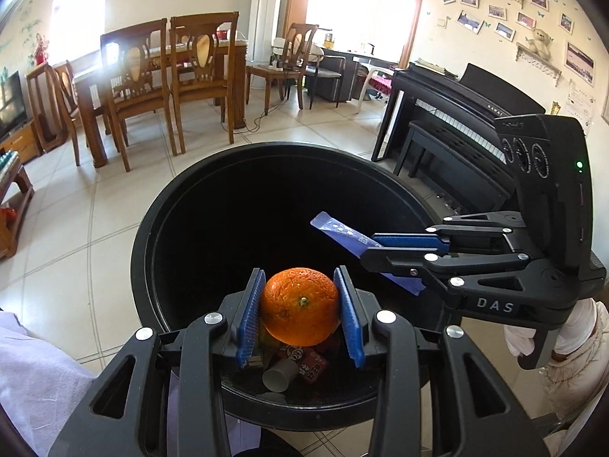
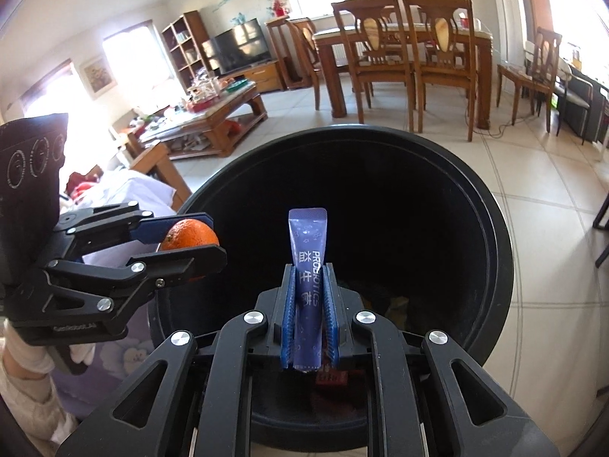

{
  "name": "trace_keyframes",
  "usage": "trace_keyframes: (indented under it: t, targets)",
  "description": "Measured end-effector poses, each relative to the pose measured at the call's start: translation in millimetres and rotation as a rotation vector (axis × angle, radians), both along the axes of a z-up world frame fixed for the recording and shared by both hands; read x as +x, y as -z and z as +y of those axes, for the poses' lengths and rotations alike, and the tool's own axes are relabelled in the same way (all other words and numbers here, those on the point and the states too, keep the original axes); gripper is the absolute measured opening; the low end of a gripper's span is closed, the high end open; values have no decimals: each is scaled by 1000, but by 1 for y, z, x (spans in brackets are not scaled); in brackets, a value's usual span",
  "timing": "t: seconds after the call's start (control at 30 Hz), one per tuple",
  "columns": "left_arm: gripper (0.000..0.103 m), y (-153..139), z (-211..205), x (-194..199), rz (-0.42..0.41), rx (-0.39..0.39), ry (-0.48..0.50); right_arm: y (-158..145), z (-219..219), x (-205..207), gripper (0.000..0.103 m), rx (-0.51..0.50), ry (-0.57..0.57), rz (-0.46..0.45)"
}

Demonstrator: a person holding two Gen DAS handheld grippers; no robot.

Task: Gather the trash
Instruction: 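Carry the orange and tube over the bin and open both grippers, then move both open grippers back toward the table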

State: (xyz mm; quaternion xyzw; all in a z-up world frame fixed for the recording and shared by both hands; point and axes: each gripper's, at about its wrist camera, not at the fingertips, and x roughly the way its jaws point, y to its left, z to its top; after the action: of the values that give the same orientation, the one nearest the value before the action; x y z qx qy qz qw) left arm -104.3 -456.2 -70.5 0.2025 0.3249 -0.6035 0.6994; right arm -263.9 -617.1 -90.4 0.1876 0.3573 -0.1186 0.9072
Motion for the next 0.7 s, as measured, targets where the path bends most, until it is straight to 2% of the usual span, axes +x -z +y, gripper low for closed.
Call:
trace_keyframes:
  t: [0.07, 0.1, 0.13, 0.37, 0.5, 0.6, 0.7]
  targets:
    - [43, -1, 1, 3, 1, -9, -6, 1, -2, 0, 25, -1, 4, 4]
    - [47, -1, 0, 4, 0, -12, -10, 2, -3, 0, 37, 5, 9, 3]
    - [55, -1, 1, 3, -8, -14, -16, 2, -3, -1, 44, 14, 15, -2]
    - [57, -7, 11, 3, -11, -35, -20, -1, 1, -2, 46, -1, 22, -5]
    - [58, -16, 31, 6, -6, -60, -39, -6, 10, 2, 46, -6, 13, -2]
    - [63, -24, 53, 10, -9, -83, -68, -12, 19, 7, 58, -2, -2, -11]
    - [63, -32, 78, 20, -16, -101, -105, -19, 39, 19, 58, -20, -41, -17]
